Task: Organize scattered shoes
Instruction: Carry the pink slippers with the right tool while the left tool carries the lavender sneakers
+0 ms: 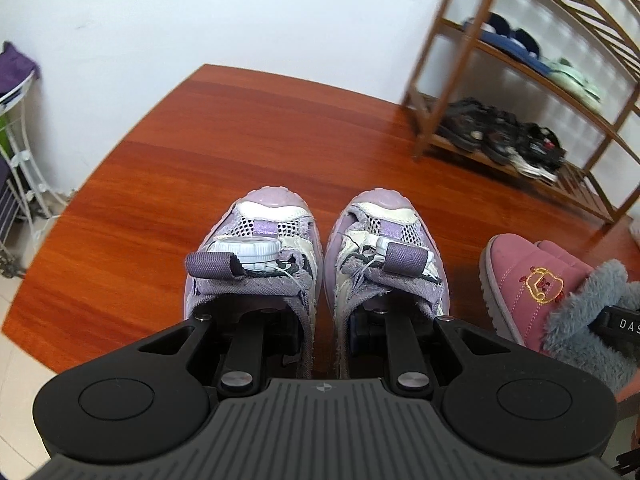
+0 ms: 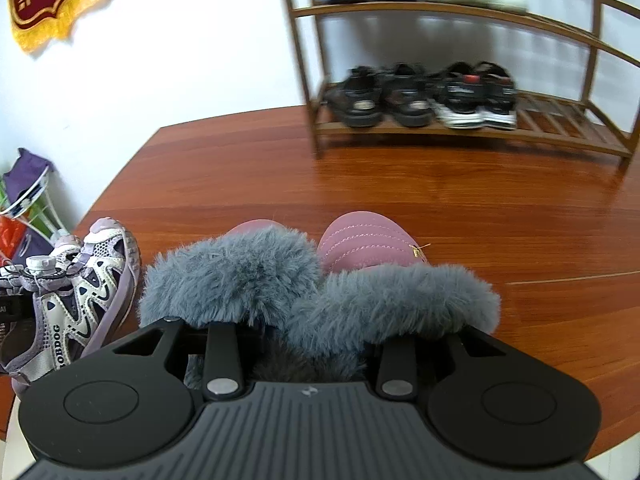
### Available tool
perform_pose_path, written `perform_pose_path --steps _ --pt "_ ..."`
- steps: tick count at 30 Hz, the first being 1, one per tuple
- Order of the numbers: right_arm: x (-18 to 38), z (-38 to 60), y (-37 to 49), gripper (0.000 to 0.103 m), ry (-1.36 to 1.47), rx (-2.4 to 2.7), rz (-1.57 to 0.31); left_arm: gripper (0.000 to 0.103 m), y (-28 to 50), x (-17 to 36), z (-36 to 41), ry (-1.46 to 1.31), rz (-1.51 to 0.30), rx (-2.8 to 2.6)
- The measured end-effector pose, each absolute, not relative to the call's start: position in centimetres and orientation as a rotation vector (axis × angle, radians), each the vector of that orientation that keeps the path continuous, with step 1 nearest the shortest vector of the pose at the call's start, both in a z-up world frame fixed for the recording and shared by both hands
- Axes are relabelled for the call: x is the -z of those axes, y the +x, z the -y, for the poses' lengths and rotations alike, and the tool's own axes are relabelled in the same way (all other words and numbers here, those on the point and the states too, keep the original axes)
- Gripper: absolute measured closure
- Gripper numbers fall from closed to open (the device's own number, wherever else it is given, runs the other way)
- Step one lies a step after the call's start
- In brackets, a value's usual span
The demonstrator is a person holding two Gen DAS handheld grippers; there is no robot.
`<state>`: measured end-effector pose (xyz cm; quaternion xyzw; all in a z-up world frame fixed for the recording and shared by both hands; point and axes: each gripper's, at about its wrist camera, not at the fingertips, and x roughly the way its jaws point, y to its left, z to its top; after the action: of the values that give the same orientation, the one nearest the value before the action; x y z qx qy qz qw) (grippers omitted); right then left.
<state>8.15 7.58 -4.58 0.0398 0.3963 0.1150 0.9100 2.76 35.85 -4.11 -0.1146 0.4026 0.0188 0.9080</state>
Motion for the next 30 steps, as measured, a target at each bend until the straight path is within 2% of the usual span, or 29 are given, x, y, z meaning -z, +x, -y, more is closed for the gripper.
perform_pose_path --steps 21,30 --pt "3.0 14.0 10.0 0.062 0.116 -0.11 -0.802 0.08 7.8 3.6 -15.8 -0.232 -0.814 0.067" --pt "2.5 20.3 12.0 0.062 0.131 -0.079 -0.805 0.08 9.6 2.8 -11.1 -0.219 -0.813 0.073"
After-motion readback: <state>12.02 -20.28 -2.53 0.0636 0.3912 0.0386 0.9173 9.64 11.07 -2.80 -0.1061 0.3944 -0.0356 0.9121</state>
